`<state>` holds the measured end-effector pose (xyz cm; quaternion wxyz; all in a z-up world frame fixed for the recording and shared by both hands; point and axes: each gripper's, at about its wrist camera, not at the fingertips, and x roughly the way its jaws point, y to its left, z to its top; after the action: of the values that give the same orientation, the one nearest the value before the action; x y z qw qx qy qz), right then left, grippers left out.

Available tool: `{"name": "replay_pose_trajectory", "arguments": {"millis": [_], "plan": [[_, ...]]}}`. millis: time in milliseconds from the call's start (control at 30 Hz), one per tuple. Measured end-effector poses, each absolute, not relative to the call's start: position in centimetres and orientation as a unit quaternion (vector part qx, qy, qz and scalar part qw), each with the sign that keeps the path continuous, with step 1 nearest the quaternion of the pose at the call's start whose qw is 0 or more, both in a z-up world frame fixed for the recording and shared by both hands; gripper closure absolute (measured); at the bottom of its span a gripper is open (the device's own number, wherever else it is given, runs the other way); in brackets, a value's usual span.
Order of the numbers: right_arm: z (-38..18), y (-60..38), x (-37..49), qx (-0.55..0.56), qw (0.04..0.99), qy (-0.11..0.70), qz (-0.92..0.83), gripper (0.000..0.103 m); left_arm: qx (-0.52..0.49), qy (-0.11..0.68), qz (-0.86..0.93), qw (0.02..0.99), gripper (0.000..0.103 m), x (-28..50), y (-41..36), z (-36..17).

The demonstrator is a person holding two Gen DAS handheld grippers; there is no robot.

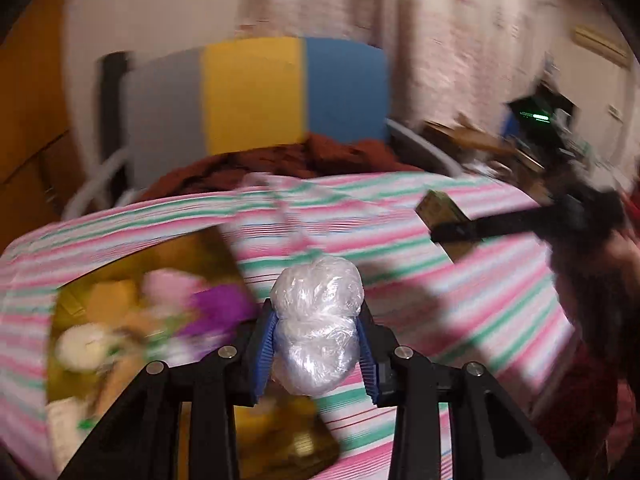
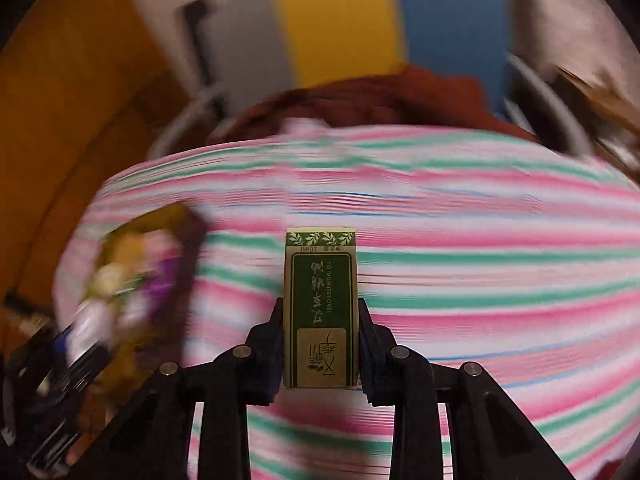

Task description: Organize objects

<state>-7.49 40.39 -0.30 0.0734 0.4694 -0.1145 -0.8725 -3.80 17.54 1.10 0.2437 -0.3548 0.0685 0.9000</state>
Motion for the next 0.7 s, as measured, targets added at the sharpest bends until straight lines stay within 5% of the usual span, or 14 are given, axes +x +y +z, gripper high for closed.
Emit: {"name": "replay_pose_trajectory", "arguments": {"millis": [200,267,300,533,700], "plan": [[0.7,28.1,-8.6,0.454,0.191,-0.114,-0.863,0.064,-0.351,0.045,0.927,0.123,0.052,-4.7,8.9,1.7],[0.4,25.7,-8.9,0.455,0.213,-0.135,-0.854,0.015,-0.355,0.036,0.93,0.091,0.038,-5.0,6.9,1.6],[0.5,24.5,-8.8,0.45,0.215,-0.142,-0.855,0.011,-0.357,0.036,0.93,0.077,0.033,-5.0,6.2,1.5],[0.1,21.4,-7.0,0.454,0.198,-0.103,-0.862,0.011,-0.342,-0.025,0.939,0.017,0.032,-4.9,1.5,1.1],[-0.4,20.4,-6.6,0.45,0.18,-0.083,-0.871,0.011,-0.325,-0.023,0.946,0.002,0.042,-4.0,0.3,1.0]]}}
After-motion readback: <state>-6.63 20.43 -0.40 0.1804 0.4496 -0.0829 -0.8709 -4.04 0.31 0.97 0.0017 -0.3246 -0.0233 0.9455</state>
